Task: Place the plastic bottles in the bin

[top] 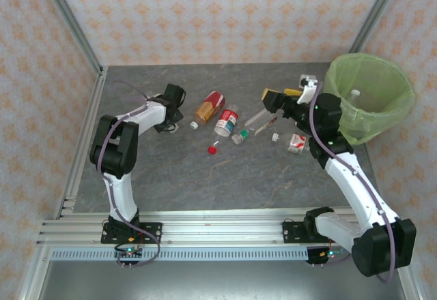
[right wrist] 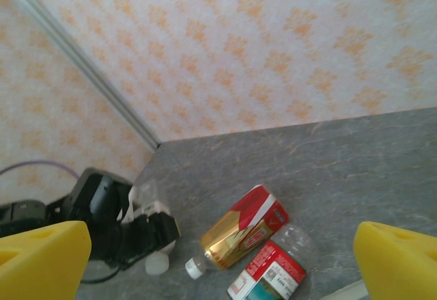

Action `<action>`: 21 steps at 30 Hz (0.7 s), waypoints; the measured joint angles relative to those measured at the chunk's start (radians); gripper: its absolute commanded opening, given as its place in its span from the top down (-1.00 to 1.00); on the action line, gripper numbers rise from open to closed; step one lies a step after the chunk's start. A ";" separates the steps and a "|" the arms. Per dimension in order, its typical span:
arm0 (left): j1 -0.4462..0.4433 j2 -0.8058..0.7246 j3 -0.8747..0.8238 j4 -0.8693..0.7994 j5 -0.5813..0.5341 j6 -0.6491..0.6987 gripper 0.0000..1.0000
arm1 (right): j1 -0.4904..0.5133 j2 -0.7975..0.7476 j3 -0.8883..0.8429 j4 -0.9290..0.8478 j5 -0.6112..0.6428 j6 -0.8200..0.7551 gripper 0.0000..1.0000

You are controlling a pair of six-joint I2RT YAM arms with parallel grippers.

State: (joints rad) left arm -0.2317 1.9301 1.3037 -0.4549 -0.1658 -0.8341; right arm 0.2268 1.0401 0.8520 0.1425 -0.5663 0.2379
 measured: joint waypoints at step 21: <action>-0.152 -0.473 -0.341 0.226 0.101 0.249 0.17 | 0.132 0.113 -0.042 0.193 0.117 0.002 -0.98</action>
State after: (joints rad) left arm -0.3836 1.4574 0.9623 -0.2287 -0.0643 -0.5854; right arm 0.3588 1.1526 0.8097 0.3355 -0.4488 0.2398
